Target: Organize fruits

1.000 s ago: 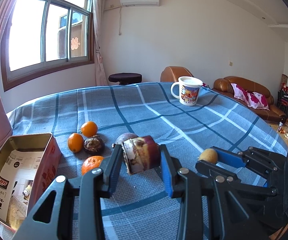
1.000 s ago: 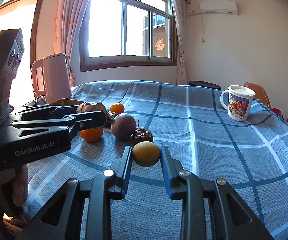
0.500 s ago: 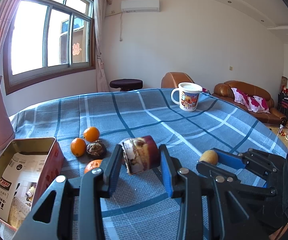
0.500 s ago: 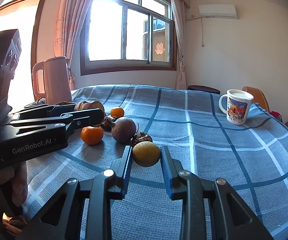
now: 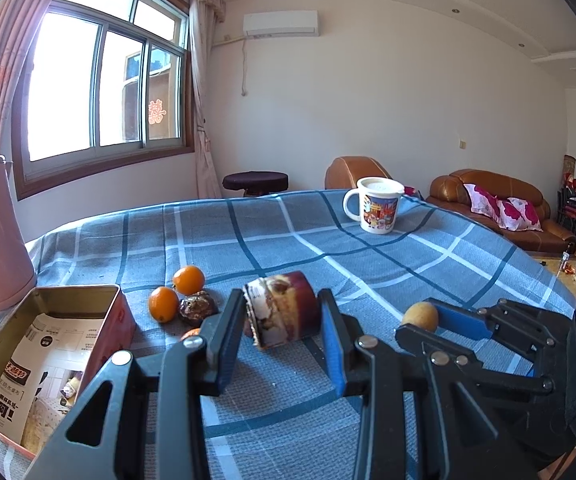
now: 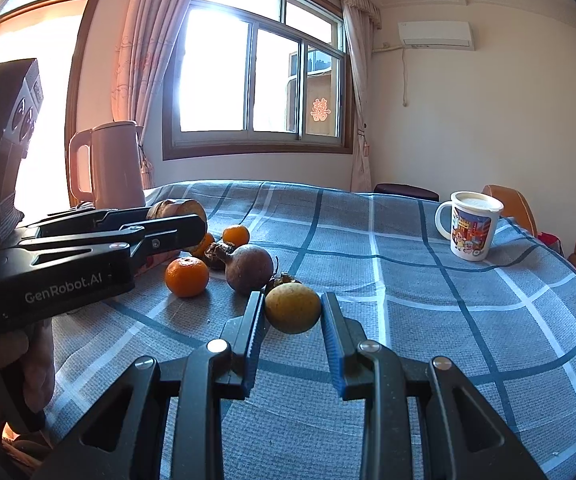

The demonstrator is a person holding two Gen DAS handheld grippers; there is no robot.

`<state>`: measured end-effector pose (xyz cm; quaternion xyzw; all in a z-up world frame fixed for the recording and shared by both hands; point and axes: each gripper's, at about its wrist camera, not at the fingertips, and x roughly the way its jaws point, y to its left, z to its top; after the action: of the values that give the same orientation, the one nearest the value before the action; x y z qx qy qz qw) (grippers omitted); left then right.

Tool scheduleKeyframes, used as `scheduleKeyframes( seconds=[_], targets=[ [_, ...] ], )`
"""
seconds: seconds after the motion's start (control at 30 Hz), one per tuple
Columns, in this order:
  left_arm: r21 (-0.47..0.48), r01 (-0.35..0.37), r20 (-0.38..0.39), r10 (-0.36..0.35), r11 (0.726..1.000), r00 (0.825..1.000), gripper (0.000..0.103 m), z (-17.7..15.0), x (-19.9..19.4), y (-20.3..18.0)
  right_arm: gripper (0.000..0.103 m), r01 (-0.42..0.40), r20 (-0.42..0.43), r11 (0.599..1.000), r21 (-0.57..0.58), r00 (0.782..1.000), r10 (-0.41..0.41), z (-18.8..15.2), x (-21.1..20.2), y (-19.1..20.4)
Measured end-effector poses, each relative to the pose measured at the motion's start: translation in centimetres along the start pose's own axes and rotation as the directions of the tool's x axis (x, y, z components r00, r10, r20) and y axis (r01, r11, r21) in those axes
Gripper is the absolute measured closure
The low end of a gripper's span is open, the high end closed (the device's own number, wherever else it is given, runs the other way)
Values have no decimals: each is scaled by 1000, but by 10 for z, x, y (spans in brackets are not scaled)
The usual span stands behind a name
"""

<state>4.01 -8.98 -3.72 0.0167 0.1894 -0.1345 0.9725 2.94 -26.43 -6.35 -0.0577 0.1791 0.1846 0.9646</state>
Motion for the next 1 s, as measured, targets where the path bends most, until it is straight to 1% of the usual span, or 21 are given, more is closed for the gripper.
scheduleKeyframes(
  seconds=[0.37,1.0],
  targets=[
    [1,-21,27,21,1000,999,65,-1,-5,3,73,4,14,1000,0,1000,-4,0,-2,0],
    [29,-75,69,73,997,995,65,1,-16,7,73,-13,21,1000,5,1000,13,7,-1,2]
  ],
)
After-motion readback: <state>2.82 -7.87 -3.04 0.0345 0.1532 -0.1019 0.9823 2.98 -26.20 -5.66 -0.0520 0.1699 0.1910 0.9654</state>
